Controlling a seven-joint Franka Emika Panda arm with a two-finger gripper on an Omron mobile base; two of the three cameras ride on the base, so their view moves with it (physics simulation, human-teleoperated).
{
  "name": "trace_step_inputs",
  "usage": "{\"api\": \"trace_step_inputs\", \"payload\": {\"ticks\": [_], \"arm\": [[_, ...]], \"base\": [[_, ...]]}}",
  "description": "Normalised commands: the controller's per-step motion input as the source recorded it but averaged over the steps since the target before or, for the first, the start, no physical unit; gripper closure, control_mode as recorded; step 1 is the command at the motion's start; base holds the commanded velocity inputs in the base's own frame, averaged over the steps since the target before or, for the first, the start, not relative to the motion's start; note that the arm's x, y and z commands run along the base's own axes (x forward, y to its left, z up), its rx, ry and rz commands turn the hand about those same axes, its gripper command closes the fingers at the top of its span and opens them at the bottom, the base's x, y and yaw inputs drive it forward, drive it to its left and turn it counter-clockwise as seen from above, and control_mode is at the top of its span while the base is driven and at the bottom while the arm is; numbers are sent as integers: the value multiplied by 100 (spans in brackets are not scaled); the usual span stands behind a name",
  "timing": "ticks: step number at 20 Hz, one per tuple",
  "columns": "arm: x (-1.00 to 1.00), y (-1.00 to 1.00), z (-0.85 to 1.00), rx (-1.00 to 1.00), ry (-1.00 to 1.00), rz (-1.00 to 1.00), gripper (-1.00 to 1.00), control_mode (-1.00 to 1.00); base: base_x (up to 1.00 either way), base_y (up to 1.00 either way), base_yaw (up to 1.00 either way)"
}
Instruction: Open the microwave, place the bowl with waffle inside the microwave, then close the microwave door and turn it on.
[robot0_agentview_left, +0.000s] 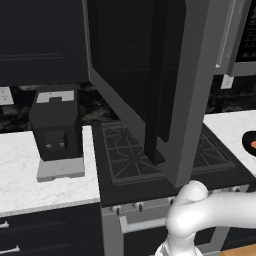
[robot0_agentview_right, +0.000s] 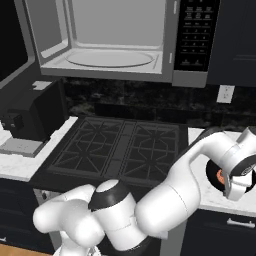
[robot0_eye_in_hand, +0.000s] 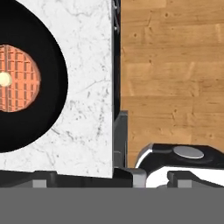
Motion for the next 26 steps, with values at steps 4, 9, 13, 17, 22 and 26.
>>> {"api": "trace_step_inputs", "payload": {"ticks": [4,9,13,17,22,26], "arm": [[19,0,-24,0,0,-4,-100,-100],[10,-8,-18,0,0,-9,-100,-100],[9,0,-10,0,0,-16,-100,-100],[15,0,-14,0,0,-19,-100,-100],[0,0,-10,0,0,-10,-100,-100],[4,-4,-17,0,0,0,-100,-100]], "base": [[0,0,0],[0,0,0],[0,0,0],[0,0,0],[0,0,0],[0,0,0]]}}
